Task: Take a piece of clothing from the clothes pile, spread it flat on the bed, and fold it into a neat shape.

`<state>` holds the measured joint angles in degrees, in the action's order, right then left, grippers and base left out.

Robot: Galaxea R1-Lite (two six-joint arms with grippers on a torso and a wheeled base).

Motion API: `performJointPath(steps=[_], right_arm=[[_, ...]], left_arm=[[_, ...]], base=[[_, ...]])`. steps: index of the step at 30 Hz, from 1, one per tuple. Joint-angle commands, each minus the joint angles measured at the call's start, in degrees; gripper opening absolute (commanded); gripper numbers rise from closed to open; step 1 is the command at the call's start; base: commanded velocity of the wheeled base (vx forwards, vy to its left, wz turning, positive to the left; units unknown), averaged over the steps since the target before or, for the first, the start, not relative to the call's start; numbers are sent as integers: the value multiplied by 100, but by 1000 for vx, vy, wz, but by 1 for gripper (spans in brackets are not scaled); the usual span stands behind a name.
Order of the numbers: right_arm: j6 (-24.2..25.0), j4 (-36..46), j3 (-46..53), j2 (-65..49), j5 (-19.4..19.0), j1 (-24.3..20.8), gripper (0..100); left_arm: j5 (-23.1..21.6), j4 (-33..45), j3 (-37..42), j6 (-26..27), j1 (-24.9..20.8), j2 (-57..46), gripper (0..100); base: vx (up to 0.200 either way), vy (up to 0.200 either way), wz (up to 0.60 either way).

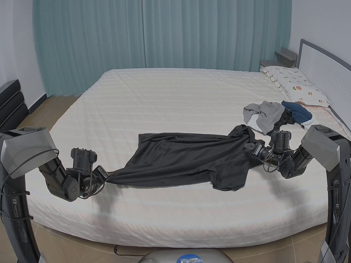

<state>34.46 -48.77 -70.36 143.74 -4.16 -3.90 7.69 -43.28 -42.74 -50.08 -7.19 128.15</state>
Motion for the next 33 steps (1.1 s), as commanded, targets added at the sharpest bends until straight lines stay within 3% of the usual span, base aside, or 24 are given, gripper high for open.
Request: performJointPath(steps=[1,6,10,19,24,25,33], right_arm=[[-36,8,1025,-795,-454,179,100],[-27,8,1561,-979,-516,12,100],[17,8,1991,-1006,-516,-418,100],[43,26,2097,-689,-384,-1060,100],[52,17,2053,-601,-375,-1060,100],[52,17,2044,-593,-375,-1060,0],[43,105,2141,-689,-129,-981,0]], left_arm=[[-5,3,46,-2,-1,-27,0],[-5,3,82,-2,-19,-44,0],[-22,-5,108,-2,-19,-44,0],[-22,-5,152,-2,-45,-44,0],[-31,-5,152,-2,-45,-44,0],[-31,-5,152,-2,-45,-44,0],[-57,3,231,24,-54,-53,0]], base=[[0,0,0],[0,0,0],[0,0,0],[0,0,0],[0,0,0],[0,0,0],[0,0,0]])
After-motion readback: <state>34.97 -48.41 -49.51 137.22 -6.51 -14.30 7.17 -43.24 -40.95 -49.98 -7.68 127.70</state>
